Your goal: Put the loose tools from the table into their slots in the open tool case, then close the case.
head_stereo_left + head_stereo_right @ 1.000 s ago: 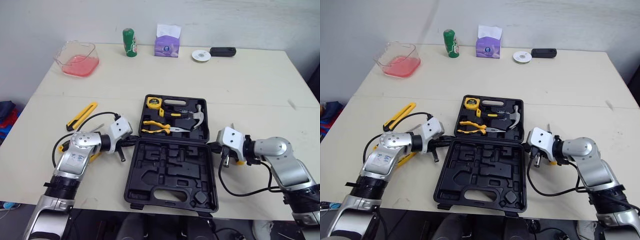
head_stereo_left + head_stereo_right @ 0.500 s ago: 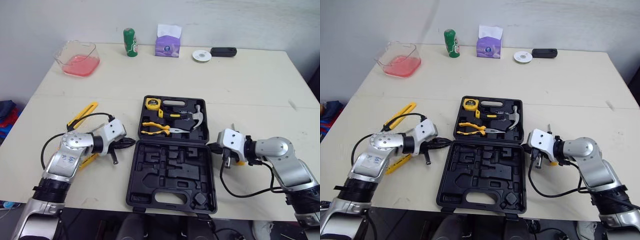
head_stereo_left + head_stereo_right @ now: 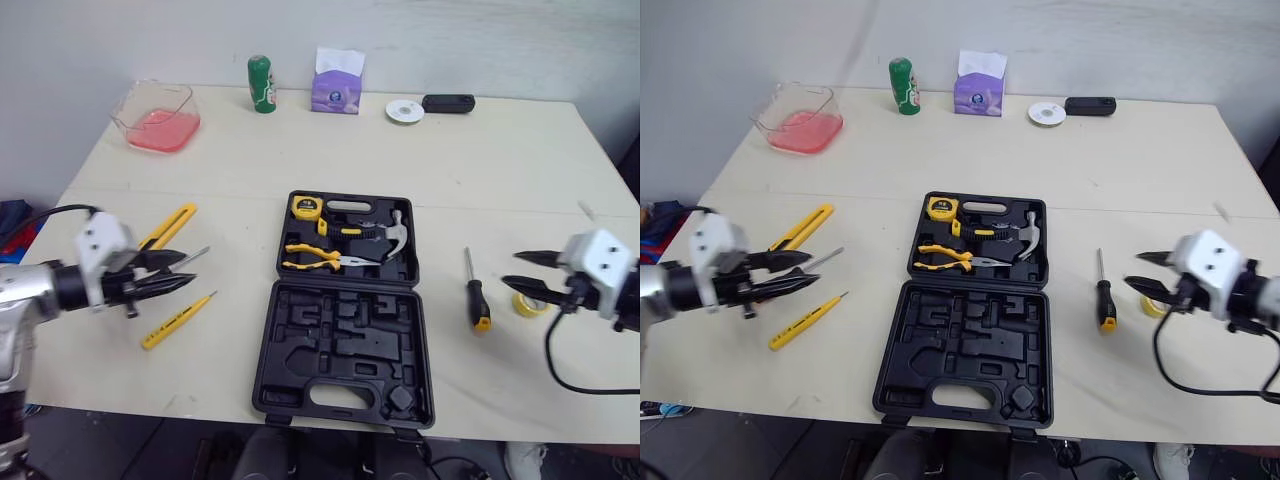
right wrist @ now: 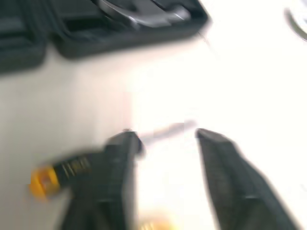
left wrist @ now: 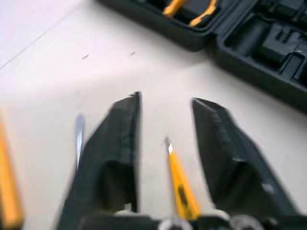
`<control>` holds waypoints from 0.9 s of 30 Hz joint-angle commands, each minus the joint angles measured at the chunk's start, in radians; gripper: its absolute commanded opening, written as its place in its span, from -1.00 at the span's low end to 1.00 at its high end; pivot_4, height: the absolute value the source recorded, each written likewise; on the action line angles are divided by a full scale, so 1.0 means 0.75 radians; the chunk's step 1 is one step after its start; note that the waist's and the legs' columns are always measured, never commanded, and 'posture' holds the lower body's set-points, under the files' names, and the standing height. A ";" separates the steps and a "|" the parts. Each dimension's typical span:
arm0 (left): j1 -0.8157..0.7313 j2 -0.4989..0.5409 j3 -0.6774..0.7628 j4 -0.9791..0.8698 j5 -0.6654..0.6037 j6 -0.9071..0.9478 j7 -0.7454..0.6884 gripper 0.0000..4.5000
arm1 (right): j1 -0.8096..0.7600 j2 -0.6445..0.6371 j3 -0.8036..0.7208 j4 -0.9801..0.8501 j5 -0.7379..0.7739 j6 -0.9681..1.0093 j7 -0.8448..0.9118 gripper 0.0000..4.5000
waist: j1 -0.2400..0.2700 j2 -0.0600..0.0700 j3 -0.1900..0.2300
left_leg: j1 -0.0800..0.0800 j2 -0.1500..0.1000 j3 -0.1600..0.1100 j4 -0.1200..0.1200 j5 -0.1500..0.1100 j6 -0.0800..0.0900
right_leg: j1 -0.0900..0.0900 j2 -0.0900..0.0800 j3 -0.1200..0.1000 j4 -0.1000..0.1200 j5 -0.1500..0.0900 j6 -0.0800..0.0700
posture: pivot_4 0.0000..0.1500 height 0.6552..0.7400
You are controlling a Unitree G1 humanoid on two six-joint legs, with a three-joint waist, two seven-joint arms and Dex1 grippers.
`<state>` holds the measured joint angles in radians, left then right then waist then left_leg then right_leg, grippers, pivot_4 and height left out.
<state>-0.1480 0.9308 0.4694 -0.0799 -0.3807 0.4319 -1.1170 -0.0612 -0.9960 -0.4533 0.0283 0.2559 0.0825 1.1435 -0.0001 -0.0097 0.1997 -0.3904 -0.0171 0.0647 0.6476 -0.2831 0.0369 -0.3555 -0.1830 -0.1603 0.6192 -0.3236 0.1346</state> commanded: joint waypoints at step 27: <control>0.241 0.289 0.543 1.387 0.049 -0.825 0.339 0.97 | 0.116 -0.068 -0.229 0.986 -0.103 -0.755 -0.505 1.00 | -0.042 0.004 0.002 | 0.005 0.003 0.006 -0.006 -0.009 -0.007 | -0.004 -0.001 0.003 -0.001 -0.001 -0.002 | 1.00 1.00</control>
<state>0.0306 1.1184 0.8554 0.9570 -0.3158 -0.1708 -0.8659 0.0243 -1.0402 -0.6271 0.7933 0.1478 -0.4969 0.7371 -0.0316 -0.0068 0.2014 -0.3864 -0.0147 0.0692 0.6430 -0.2893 0.0330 -0.3584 -0.1839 -0.1579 0.6188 -0.3246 0.1331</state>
